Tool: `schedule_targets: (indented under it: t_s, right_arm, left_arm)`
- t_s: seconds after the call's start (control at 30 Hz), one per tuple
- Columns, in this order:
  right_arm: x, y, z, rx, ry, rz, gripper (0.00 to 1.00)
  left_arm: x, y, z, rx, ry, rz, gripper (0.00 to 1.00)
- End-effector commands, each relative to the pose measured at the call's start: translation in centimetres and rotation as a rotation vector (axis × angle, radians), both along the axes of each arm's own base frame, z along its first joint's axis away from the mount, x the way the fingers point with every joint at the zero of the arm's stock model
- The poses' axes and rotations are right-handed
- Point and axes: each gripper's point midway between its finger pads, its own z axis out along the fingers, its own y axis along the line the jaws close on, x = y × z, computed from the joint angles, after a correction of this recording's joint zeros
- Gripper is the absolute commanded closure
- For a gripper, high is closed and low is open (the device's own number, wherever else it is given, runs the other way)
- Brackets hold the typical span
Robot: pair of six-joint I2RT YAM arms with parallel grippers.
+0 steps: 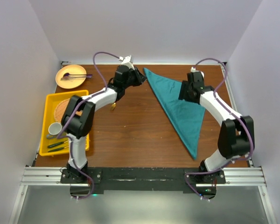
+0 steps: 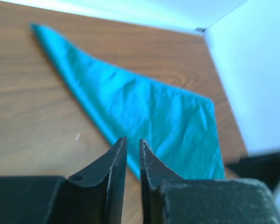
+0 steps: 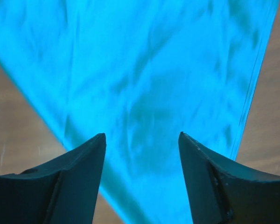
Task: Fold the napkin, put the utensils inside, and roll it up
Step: Fold the napkin
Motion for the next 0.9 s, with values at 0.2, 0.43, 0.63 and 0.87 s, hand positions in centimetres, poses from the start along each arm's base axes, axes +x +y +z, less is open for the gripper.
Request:
schedule_targets:
  t_s: [0.2,0.43,0.63,0.87]
  right_arm:
    - [-8.2,-0.1,-4.3,0.095,0.17,-0.053,0.39]
    - [-12.5,1.1,-6.1,0.125,0.25,-0.084,0.55]
    - [-15.5,2.4,-7.0,0.171,0.297,-0.078,0.6]
    - [-18.7,4.6,-9.0,0.221,0.361,-0.053,0.62]
  left_arm:
    - [8.6,-6.6,-0.1,-0.236,-0.153,0.03,0.99]
    - [11.8,-6.3,-4.5,-0.314,-0.099,0.159,1.0]
    - [13.1,-4.9,-9.2,-0.277,0.003,0.272,1.0]
    - [13.7,-3.0,-12.8,-0.266,0.086,0.334,1.0]
